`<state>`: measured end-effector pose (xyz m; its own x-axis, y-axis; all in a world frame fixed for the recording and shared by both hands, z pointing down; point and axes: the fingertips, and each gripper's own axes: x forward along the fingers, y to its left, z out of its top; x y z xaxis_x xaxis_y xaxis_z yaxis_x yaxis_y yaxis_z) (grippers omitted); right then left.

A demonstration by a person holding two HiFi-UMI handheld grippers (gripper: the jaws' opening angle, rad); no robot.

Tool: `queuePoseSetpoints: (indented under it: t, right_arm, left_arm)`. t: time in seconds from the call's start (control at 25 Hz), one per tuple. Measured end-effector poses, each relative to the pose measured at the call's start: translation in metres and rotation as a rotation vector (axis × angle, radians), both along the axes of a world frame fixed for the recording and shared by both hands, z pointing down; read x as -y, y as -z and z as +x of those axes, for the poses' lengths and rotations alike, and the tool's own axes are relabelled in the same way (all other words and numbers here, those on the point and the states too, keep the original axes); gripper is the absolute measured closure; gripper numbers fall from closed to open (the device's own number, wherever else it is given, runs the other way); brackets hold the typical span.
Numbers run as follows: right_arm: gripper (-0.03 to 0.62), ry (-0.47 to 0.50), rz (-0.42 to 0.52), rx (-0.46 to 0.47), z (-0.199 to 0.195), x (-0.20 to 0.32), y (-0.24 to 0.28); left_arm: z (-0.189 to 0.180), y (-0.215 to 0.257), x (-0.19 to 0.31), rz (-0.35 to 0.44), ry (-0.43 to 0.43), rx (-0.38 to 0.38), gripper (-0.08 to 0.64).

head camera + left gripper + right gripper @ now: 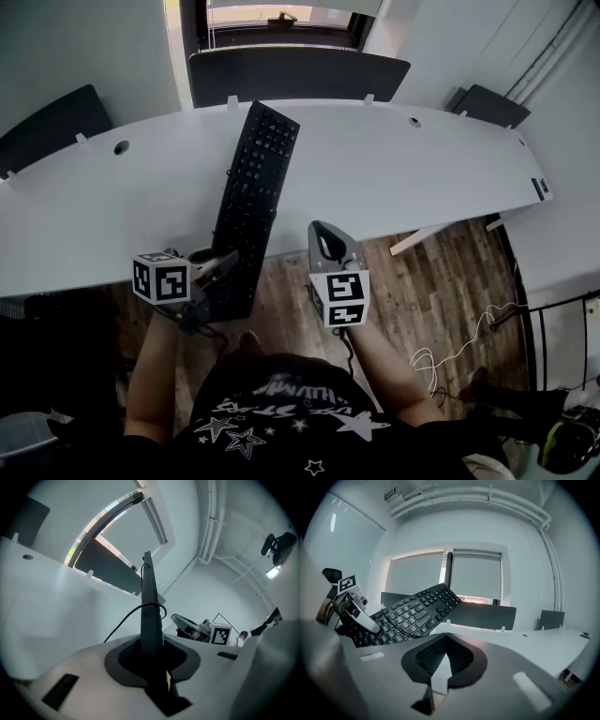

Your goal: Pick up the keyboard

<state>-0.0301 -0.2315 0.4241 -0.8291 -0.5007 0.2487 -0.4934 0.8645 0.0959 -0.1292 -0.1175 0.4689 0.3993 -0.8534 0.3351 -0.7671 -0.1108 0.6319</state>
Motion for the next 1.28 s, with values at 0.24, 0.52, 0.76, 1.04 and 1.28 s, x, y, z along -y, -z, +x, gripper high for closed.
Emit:
queuePoseSetpoints:
  t: [0.24, 0.52, 0.76, 1.04, 1.28]
  right_arm:
    - [0.589, 0.036, -0.022, 0.021, 0.042, -0.009, 0.001]
    - [0.59, 0.062, -0.029, 0.015, 0.104, -0.023, -0.002]
    - [0.59, 0.091, -0.037, 0.014, 0.159, -0.046, -0.008]
    - [0.589, 0.092, -0.061, 0.001, 0.191, -0.056, -0.012]
    - [0.59, 0.069, -0.08, -0.002, 0.204, -0.051, -0.017]
  left_arm:
    - [0.041, 0.009, -0.009, 0.021, 0.039, -0.037, 0.483]
    - [0.108, 0.014, -0.021, 0.029, 0.039, -0.004, 0.482]
    - [0.179, 0.021, -0.038, 0.077, 0.03, -0.05, 0.483]
    - [0.209, 0.031, -0.049, 0.124, 0.029, -0.129, 0.482]
    - [0.205, 0.031, -0.047, 0.122, 0.048, -0.109, 0.482]
